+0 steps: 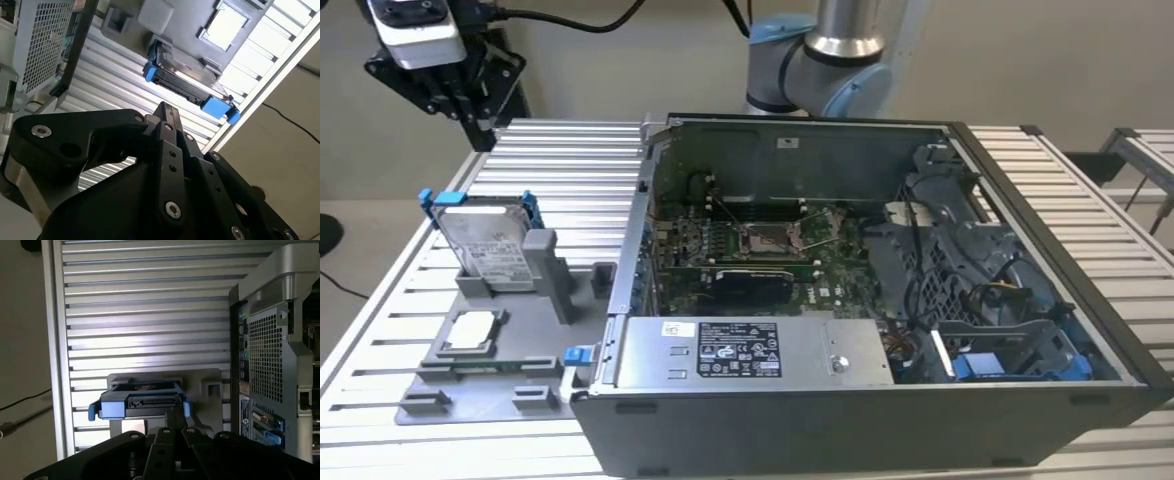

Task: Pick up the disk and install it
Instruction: 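Reach for the disk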

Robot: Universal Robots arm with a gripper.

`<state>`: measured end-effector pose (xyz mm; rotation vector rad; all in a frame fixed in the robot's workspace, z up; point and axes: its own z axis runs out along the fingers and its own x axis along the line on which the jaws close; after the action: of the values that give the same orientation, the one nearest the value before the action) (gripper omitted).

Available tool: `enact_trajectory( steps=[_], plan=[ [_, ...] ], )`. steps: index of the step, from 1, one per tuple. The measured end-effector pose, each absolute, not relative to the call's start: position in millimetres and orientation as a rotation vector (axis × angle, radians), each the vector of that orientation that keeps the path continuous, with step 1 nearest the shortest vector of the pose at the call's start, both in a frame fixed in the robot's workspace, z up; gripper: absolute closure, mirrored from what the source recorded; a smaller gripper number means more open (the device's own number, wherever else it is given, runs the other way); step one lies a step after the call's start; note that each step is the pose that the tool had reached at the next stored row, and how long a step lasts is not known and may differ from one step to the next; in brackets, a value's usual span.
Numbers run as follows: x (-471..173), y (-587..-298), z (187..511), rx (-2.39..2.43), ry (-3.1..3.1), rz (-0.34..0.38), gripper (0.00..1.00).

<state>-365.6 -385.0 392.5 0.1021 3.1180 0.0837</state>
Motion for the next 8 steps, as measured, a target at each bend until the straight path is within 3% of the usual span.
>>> enact_trajectory(
  steps=[8],
  plan=[
    [-383.2,-397.2,391.9,0.094,3.118,0.085,1.0]
  ],
)
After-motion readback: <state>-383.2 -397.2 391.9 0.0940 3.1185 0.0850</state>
